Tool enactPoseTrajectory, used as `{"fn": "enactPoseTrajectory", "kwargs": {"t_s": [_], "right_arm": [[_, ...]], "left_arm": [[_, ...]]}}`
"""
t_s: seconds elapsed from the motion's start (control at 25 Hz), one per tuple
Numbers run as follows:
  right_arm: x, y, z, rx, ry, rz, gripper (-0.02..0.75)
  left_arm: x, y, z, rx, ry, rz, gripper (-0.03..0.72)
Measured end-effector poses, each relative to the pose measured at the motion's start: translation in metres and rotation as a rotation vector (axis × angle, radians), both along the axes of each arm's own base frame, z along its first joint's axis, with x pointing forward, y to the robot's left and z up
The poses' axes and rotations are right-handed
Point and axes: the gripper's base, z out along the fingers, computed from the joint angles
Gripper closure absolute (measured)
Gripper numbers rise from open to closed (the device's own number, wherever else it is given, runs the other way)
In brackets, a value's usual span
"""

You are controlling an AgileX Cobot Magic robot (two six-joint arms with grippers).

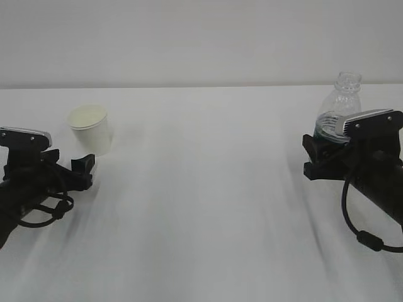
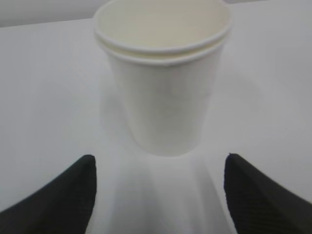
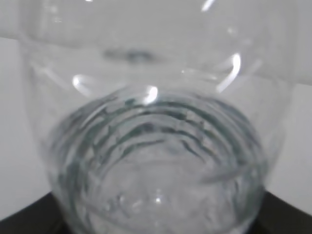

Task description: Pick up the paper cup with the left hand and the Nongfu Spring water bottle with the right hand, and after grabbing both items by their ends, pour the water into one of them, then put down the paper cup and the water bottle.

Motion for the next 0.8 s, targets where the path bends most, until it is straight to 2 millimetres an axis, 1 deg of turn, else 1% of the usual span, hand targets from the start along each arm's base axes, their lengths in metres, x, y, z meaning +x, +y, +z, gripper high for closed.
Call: {"fn": "enactPoseTrajectory", "kwargs": {"t_s": [0.24,0.44,0.52,0.8], "right_arm": [[0.000,0.001,0.000,-0.002,0.001,0.008,0.288],[0.000,0.002,0.000,-0.005,0.001,0.022,0.288],[-0.001,0.002,0.000,-0.006,0.001,0.026,0.288],[-0.001,0.003,0.000,-0.008,0.000,0.036,0.288]], "left_arm": [[0.002,0.006,0.001,-0.014,-0.001,-0.054,0.102],[0.017,0.004,0.008,-0.041,-0.051,-0.080,0.102],[0.023,0.003,0.009,-0.045,-0.066,-0.086,0.102],[0.034,0.001,-0.004,-0.047,-0.054,-0.093,0.102]]}}
